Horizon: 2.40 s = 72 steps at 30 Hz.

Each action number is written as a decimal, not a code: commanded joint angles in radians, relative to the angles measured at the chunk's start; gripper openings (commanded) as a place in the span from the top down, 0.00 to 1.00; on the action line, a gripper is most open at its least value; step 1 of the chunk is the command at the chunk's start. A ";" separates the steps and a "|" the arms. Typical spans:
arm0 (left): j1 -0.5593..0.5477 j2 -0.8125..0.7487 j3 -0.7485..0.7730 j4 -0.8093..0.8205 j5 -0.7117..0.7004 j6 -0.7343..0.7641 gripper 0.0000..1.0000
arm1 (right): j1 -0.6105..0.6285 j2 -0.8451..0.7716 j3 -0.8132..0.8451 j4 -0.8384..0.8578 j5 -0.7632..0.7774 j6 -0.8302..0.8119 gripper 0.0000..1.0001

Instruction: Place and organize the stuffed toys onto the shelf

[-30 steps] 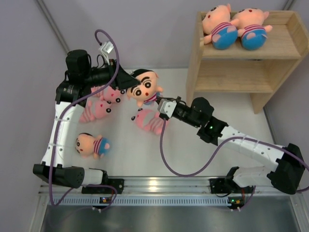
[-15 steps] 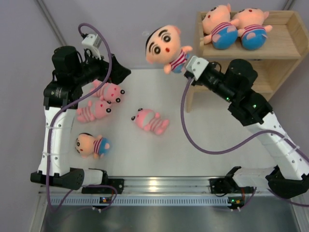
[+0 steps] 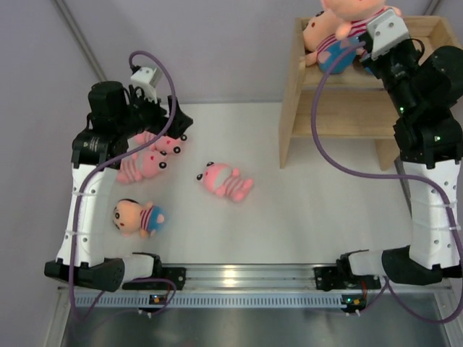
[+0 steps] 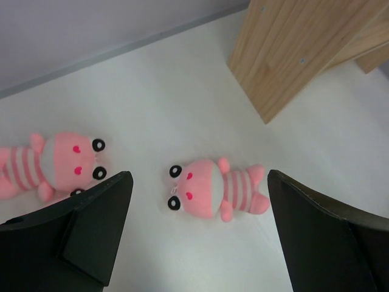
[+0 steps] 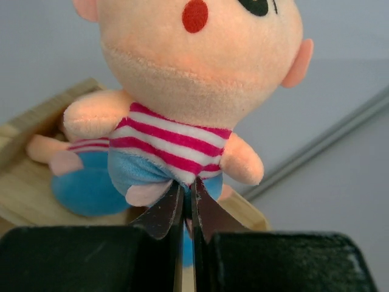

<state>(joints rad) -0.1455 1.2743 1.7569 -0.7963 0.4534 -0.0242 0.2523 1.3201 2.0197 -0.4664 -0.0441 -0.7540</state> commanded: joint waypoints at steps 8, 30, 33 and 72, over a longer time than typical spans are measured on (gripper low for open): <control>0.001 0.000 -0.211 -0.004 -0.119 0.158 0.03 | -0.329 0.004 -0.013 0.090 0.087 0.013 1.00; 0.001 0.019 -0.254 -0.003 -0.081 0.162 0.04 | -0.521 0.143 0.053 0.016 -0.020 0.275 1.00; 0.001 0.020 -0.255 -0.003 -0.085 0.165 0.04 | -0.521 0.165 0.073 -0.015 -0.007 0.307 1.00; 0.001 0.039 -0.281 -0.003 -0.051 0.171 0.05 | -0.536 0.080 -0.055 0.144 0.125 0.676 0.14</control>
<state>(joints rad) -0.1455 1.3205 1.4776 -0.8234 0.3855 0.1337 -0.2699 1.3586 1.9133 -0.3828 0.0422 -0.1650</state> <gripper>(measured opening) 0.954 0.855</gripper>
